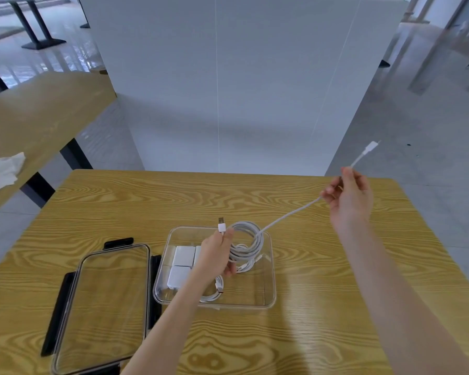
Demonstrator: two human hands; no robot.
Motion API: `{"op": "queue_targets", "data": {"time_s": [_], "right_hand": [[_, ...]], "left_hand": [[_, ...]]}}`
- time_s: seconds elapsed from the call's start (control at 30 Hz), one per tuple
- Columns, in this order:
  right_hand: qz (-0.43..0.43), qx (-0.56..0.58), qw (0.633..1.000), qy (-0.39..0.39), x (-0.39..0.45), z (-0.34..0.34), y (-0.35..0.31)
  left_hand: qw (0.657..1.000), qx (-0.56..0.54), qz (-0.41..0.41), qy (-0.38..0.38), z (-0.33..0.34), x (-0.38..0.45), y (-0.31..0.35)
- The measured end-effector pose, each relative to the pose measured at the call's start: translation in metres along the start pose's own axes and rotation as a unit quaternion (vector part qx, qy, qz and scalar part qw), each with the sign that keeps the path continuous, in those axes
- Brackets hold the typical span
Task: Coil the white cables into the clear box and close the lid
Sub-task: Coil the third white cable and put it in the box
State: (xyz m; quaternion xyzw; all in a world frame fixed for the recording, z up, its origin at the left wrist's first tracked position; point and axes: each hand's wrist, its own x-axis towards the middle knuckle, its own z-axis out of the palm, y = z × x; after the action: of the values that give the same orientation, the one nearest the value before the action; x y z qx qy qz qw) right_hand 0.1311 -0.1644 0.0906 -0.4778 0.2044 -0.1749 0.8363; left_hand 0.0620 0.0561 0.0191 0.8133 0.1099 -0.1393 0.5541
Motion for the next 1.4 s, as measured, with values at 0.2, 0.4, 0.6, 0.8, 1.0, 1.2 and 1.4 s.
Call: {"op": "queue_targets", "data": {"time_s": [0.2, 0.4, 0.6, 0.8, 1.0, 1.2, 1.4], "right_hand": [[-0.006, -0.198, 0.980, 0.019, 0.013, -0.027, 0.007], [0.062, -0.569, 0.795, -0.200, -0.007, -0.029, 0.035], [0.160, -0.484, 0.793, -0.334, -0.030, -0.020, 0.056], [0.155, -0.370, 0.847, -0.348, -0.049, -0.010, 0.066], [0.230, -0.279, 0.880, -0.309, -0.051, -0.005, 0.074], [0.214, -0.281, 0.863, -0.362, -0.049, 0.000, 0.067], [0.068, -0.373, 0.828, -0.414, -0.054, 0.004, 0.071]], "left_hand": [[0.997, -0.072, -0.010, 0.038, -0.014, 0.004, -0.005], [0.995, -0.098, 0.020, 0.012, -0.013, 0.005, 0.011], [0.996, -0.089, 0.014, 0.002, -0.008, 0.008, 0.018], [0.995, -0.099, -0.008, -0.026, 0.005, 0.008, 0.012], [0.996, -0.090, -0.013, -0.021, 0.003, 0.007, 0.014], [0.997, -0.068, -0.016, -0.010, 0.002, 0.003, 0.018], [0.999, -0.048, -0.008, -0.010, 0.003, 0.003, 0.019]]}}
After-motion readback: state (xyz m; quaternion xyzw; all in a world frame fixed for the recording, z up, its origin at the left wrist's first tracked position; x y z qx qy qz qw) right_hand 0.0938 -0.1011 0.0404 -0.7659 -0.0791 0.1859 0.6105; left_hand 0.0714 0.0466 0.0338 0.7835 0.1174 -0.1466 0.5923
